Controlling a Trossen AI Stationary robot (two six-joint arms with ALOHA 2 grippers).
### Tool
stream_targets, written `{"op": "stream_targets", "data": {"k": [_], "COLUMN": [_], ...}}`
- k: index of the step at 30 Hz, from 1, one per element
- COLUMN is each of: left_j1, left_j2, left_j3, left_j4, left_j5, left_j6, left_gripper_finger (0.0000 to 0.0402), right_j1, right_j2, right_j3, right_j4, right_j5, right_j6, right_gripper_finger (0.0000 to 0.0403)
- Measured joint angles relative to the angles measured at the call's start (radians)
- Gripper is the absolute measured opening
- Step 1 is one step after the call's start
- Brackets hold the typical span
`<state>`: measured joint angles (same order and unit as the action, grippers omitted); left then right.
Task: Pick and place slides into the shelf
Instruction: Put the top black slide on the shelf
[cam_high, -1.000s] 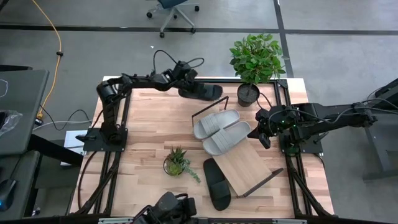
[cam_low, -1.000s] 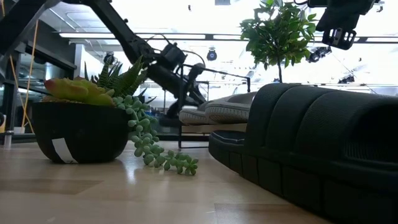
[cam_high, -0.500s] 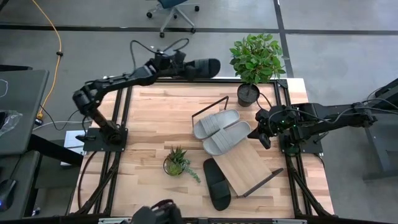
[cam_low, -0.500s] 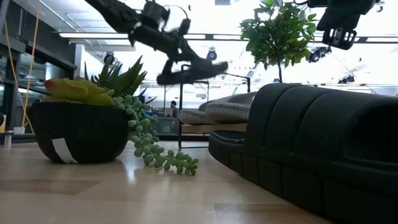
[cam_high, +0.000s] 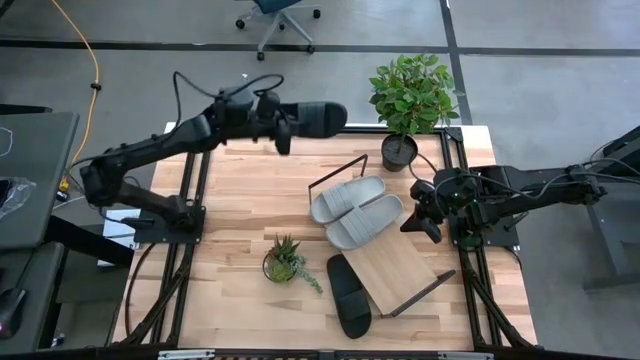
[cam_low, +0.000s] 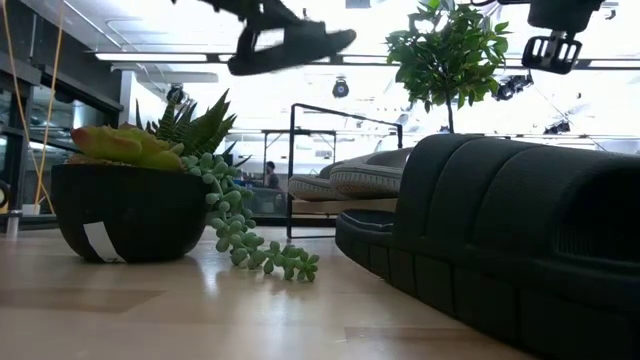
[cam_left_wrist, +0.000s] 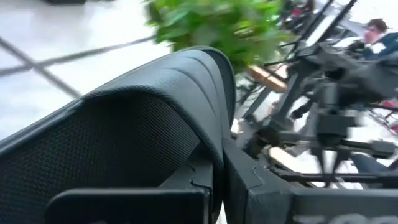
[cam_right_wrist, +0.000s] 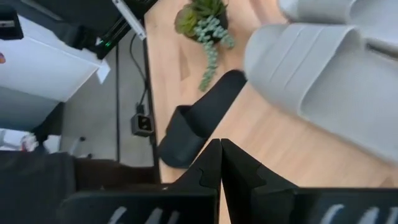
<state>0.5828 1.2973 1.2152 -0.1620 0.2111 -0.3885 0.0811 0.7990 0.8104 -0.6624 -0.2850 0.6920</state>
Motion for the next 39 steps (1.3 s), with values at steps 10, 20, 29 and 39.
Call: {"op": "stream_targets", "data": {"k": [10, 20, 29, 39], "left_j1": [-0.359, -0.641, -0.730, -0.727], "left_j2": [-0.033, 0.023, 0.106, 0.172], "left_j3": [0.000, 0.000, 0.000, 0.000], "left_j4": [0.025, 0.113, 0.206, 0.343], "left_j5": [-0.364, -0.862, -0.940, -0.874], "left_j6": [-0.038, -0.090, -0.115, -0.115], "left_gripper_finger": [0.0000, 0.0000, 0.0000, 0.0000], "right_j1": [0.000, 0.069, 0.069, 0.069], "right_j2": [0.000, -0.059, -0.085, -0.045], "right_j3": [0.000, 0.000, 0.000, 0.000], "right_j4": [0.075, 0.298, 0.335, 0.514], "right_j5": [0.011, 0.372, 0.416, 0.485], "right_j6": [0.012, 0.002, 0.007, -0.024], "right_gripper_finger": [0.0000, 0.0005, 0.0140, 0.0228]}}
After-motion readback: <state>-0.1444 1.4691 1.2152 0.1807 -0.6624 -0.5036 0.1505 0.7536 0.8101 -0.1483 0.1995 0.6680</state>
